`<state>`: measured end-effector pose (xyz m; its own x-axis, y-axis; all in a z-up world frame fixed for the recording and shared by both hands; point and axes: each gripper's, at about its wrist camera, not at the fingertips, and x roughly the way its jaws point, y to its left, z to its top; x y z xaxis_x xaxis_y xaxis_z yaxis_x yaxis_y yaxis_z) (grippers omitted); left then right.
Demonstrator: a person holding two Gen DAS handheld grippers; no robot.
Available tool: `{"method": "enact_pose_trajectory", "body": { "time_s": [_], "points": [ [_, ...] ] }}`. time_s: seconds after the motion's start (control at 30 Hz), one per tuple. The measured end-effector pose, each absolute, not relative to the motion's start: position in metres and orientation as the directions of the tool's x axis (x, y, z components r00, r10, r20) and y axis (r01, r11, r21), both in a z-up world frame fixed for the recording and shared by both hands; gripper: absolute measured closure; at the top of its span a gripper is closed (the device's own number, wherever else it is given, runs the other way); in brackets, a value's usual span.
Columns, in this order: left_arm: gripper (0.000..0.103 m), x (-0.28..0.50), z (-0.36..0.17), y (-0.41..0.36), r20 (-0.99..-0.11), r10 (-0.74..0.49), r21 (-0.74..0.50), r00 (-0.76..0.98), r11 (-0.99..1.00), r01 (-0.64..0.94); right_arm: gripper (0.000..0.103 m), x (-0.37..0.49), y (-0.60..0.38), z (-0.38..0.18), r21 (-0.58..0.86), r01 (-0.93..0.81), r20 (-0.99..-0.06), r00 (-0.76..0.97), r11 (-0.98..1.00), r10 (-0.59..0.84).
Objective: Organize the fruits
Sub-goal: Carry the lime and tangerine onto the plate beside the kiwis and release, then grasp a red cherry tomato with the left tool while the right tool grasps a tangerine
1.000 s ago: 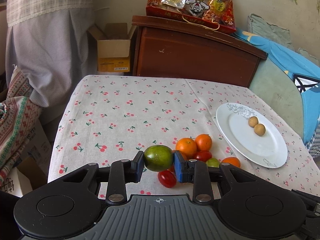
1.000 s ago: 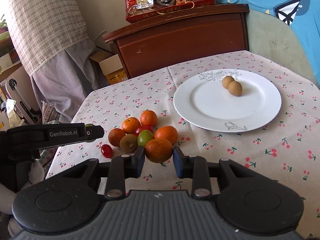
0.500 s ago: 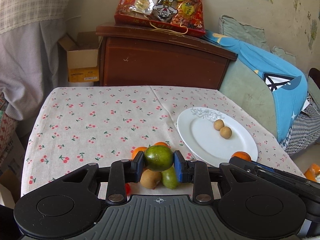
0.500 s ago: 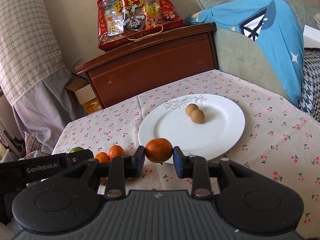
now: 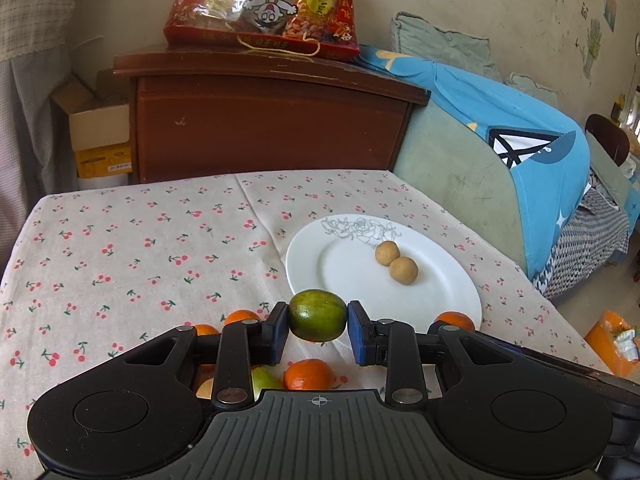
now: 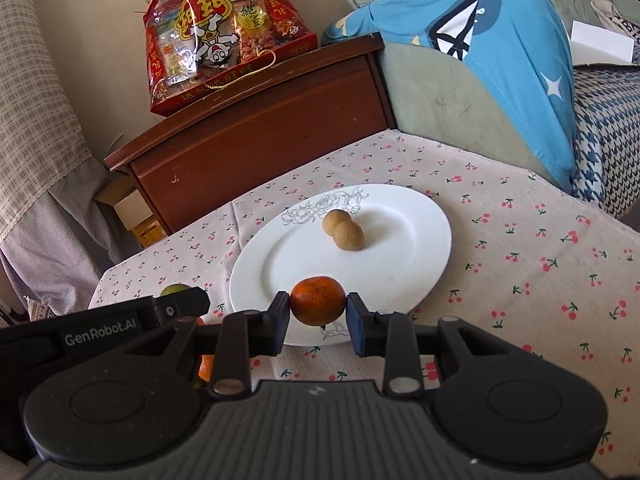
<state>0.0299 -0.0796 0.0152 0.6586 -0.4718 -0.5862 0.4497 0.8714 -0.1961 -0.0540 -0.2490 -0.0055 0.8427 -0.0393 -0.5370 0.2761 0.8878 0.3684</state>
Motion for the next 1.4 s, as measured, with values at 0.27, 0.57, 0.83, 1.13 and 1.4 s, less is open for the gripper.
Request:
{"method": "enact_pose_trajectory", "body": {
  "time_s": [0.27, 0.57, 0.83, 1.13, 1.4],
  "points": [
    [0.074, 0.044, 0.004, -0.095, -0.603, -0.487, -0.216, 0.632, 0.862, 0.458, 0.072, -0.046, -0.257, -0.014, 0.379, 0.309, -0.556, 0.829, 0.872, -0.052],
    [0.074, 0.055, -0.008, -0.109, -0.623, -0.483, -0.212, 0.615, 0.861, 0.462, 0.069, -0.041, -0.262, -0.020, 0.389, 0.336, -0.571, 0.819, 0.858, -0.062],
    [0.054, 0.056, -0.003, -0.107, -0.623, -0.450, -0.198, 0.640, 0.882, 0.427, 0.061, -0.042, -0.264, -0.020, 0.403, 0.350, -0.572, 0.817, 0.846, -0.066],
    [0.050, 0.054, 0.003, -0.083, -0.656, -0.397, -0.215, 0.641, 0.913, 0.346, 0.034, -0.044, -0.254, -0.015, 0.400, 0.336, -0.586, 0.809, 0.853, -0.044],
    [0.038, 0.042, 0.008, -0.049, -0.665, -0.359, -0.254, 0.654, 0.933, 0.255, 0.026, -0.050, -0.237, -0.017, 0.375, 0.279, -0.596, 0.803, 0.884, -0.001]
  ]
}}
